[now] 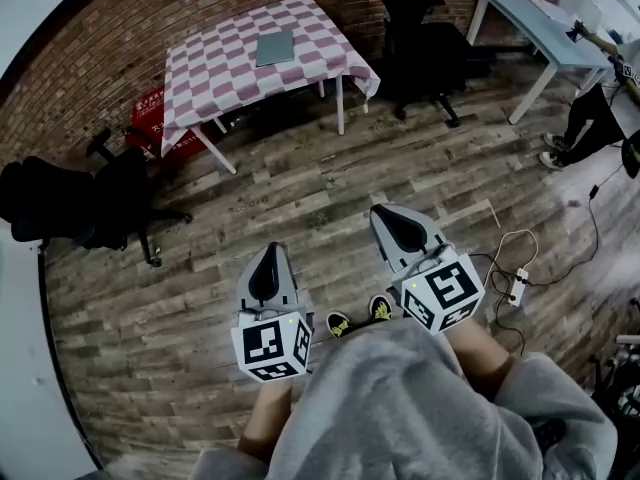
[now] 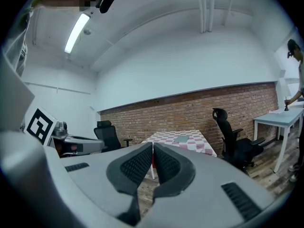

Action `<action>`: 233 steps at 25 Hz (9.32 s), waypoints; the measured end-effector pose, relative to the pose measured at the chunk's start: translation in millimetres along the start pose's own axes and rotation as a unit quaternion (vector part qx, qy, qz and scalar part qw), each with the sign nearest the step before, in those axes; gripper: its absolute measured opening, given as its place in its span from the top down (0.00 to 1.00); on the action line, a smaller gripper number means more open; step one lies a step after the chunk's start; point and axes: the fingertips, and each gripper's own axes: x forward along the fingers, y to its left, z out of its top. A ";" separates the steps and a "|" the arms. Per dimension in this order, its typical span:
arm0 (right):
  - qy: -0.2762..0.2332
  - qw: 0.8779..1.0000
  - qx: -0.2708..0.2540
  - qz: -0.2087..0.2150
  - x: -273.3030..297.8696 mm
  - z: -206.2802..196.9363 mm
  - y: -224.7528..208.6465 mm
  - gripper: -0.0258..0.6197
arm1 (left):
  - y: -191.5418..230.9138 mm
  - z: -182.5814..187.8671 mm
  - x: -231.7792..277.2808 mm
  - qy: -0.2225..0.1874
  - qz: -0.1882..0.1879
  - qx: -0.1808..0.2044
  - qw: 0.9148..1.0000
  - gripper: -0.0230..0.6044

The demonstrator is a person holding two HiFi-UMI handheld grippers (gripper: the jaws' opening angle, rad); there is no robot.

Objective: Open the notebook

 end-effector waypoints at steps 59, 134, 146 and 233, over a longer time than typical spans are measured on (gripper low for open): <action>0.017 0.999 -0.013 0.024 237.6 13.3 -67.2 0.92 | 117.9 22.6 204.8 0.037 -0.005 0.017 0.999 0.95; 0.059 0.998 0.011 0.003 599.0 65.4 -292.1 0.92 | 240.4 132.8 619.7 0.080 -0.061 0.052 0.994 0.95; 0.102 0.994 0.013 -0.039 671.0 49.4 -311.8 0.92 | 290.7 126.0 692.0 0.106 -0.107 0.043 0.988 0.95; 0.288 0.929 0.174 0.156 761.7 -132.2 -407.6 0.91 | 190.8 -26.9 860.2 0.414 -0.035 0.063 0.907 0.88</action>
